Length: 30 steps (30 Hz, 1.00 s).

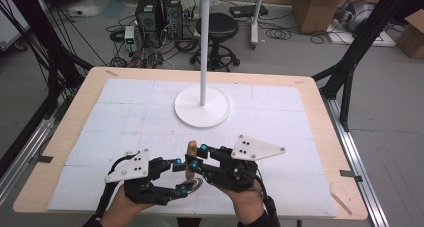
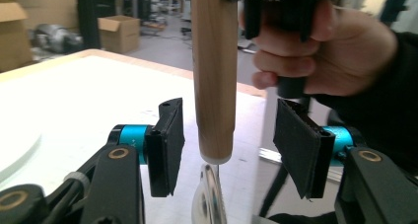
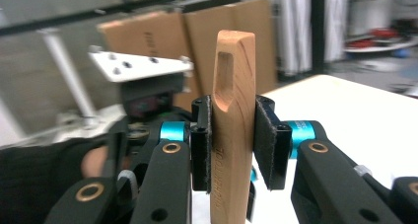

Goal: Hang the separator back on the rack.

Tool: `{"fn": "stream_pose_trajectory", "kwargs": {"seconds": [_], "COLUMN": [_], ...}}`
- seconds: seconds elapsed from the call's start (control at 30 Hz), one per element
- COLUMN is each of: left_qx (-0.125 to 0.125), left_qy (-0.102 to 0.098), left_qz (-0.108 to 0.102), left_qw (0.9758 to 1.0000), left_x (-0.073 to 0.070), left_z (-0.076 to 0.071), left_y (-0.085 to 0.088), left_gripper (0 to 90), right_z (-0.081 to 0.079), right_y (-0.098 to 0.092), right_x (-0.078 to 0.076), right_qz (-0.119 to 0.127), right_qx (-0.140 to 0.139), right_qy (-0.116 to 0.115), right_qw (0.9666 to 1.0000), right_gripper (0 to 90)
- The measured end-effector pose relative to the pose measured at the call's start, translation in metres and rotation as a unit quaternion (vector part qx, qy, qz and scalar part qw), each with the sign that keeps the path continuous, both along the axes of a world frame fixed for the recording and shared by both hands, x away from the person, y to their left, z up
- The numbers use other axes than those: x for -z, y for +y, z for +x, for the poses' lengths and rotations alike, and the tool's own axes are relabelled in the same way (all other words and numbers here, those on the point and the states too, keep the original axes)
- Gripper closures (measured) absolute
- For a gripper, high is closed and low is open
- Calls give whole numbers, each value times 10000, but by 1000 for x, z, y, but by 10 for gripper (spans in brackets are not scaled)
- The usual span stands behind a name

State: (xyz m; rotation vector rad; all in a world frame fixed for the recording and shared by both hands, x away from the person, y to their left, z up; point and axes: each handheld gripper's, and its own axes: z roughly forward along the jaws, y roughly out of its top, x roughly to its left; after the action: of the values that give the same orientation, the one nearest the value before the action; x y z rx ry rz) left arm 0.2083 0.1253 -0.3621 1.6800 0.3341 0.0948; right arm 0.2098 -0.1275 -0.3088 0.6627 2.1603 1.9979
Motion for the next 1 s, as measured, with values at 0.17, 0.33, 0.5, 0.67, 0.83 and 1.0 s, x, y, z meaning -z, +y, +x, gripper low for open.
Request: {"fn": "stream_pose_trajectory", "kwargs": {"seconds": [0.17,0.33,0.5,0.67,0.83,1.0], "left_qx": [-324,-364,-393,-318,-65,310], "left_qy": [2,23,31,140,241,276], "left_qz": [219,306,303,315,182,-43], "left_qw": [9992,9989,9988,9989,9995,9991], "left_x": [1,2,1,1,0,-2], "left_z": [0,0,-1,1,3,5], "left_y": [-1,-2,-1,0,3,7], "left_gripper": [543,605,675,722,728,728], "right_z": [-4,-6,-6,-7,-1,16], "right_y": [4,6,7,9,4,-16], "right_x": [1,2,4,4,3,3], "right_qz": [35,40,37,30,200,52], "right_qx": [319,436,481,469,9,-943], "right_qy": [55,106,127,157,212,-256], "right_qw": [9995,9990,9988,9988,9996,9952], "right_gripper": [709,710,709,709,446,426]}}
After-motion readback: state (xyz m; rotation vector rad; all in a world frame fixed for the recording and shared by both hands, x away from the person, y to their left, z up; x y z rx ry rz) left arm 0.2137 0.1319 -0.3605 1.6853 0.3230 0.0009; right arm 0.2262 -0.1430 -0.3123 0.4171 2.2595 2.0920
